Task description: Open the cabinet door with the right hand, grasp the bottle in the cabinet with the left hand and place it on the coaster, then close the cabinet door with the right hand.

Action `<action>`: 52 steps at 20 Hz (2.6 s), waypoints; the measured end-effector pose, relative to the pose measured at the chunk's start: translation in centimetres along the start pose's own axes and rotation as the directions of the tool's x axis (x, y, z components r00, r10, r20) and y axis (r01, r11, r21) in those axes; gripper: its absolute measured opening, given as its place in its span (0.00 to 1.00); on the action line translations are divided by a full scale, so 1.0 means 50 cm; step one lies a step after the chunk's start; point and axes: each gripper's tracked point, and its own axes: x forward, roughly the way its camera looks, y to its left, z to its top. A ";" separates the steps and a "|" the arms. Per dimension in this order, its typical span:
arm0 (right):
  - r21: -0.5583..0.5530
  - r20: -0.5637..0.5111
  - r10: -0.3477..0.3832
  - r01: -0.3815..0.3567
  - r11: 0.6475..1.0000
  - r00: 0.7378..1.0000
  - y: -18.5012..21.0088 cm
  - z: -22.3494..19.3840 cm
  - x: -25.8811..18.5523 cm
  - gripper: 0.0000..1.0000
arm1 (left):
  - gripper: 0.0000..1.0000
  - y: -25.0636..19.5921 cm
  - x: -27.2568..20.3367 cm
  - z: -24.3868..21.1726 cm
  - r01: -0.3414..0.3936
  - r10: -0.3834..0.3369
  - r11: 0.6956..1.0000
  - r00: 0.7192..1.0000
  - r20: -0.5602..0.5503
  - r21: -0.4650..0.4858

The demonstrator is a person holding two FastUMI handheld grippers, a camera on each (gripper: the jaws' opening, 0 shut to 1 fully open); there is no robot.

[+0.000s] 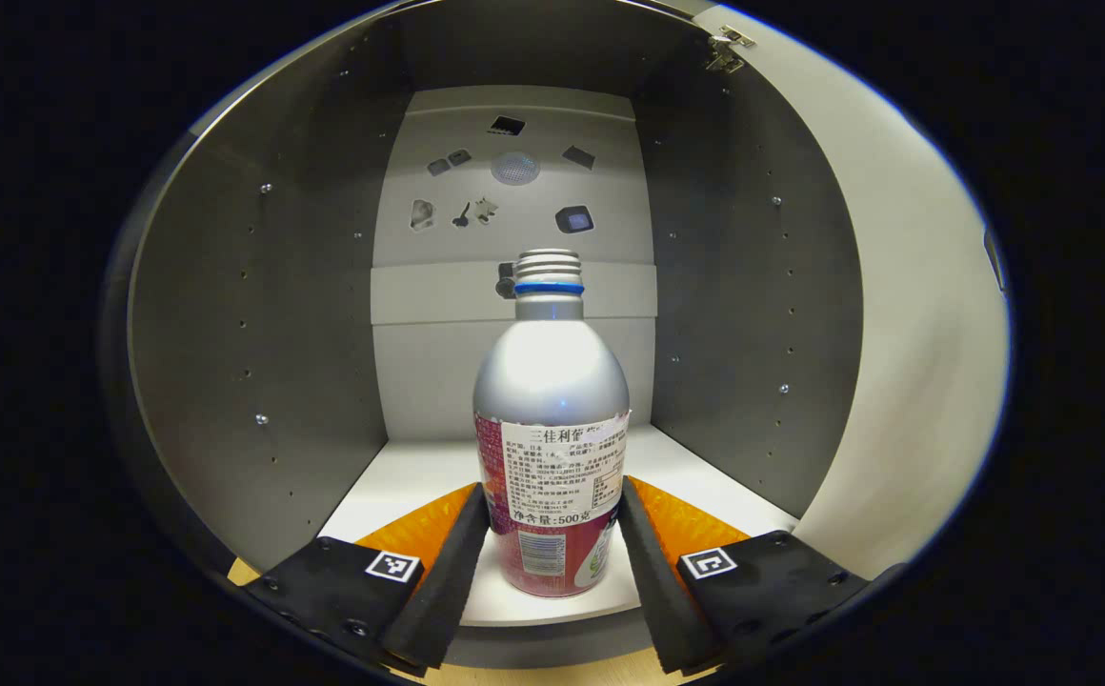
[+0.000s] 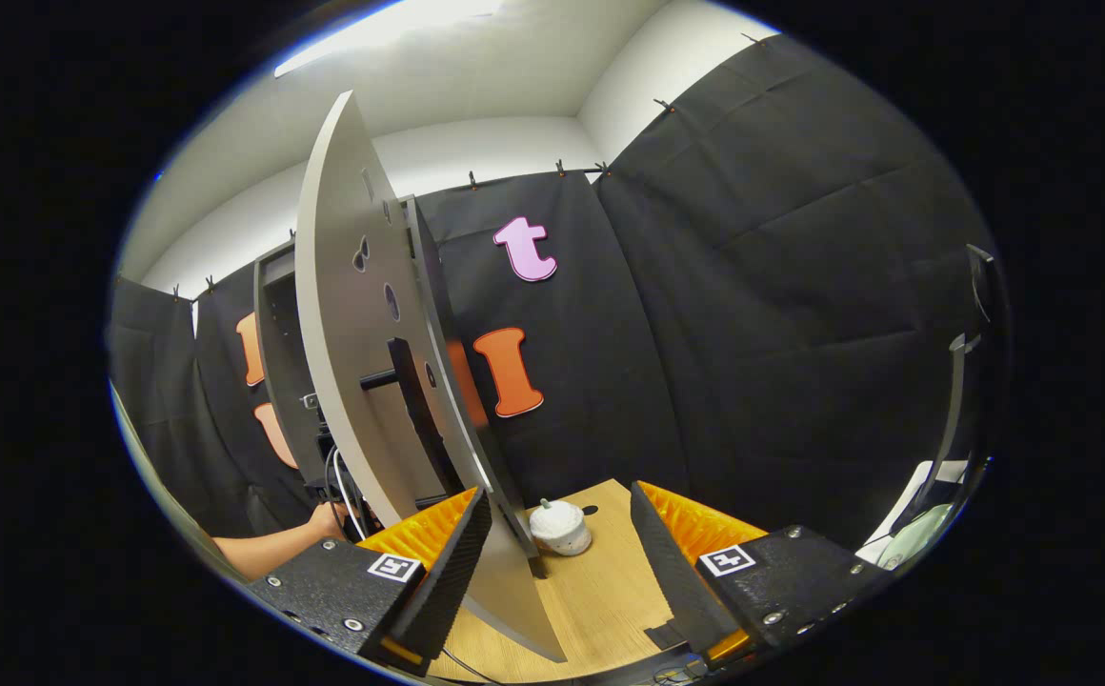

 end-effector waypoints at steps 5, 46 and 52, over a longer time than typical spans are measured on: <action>0.017 0.009 0.014 -0.014 1.000 1.000 -0.005 0.004 0.007 0.91 | 0.83 0.017 -0.074 0.019 0.002 -0.004 1.000 0.998 0.066 0.025; -0.186 -0.007 0.134 -0.133 0.973 0.991 0.020 -0.007 0.098 0.91 | 0.83 0.266 -0.631 -0.323 -0.278 0.277 0.960 0.960 0.034 0.042; -0.228 -0.077 0.092 -0.107 0.968 0.993 0.010 -0.055 0.079 0.91 | 0.83 0.278 -0.666 -0.456 -0.281 0.281 0.957 0.960 0.012 0.070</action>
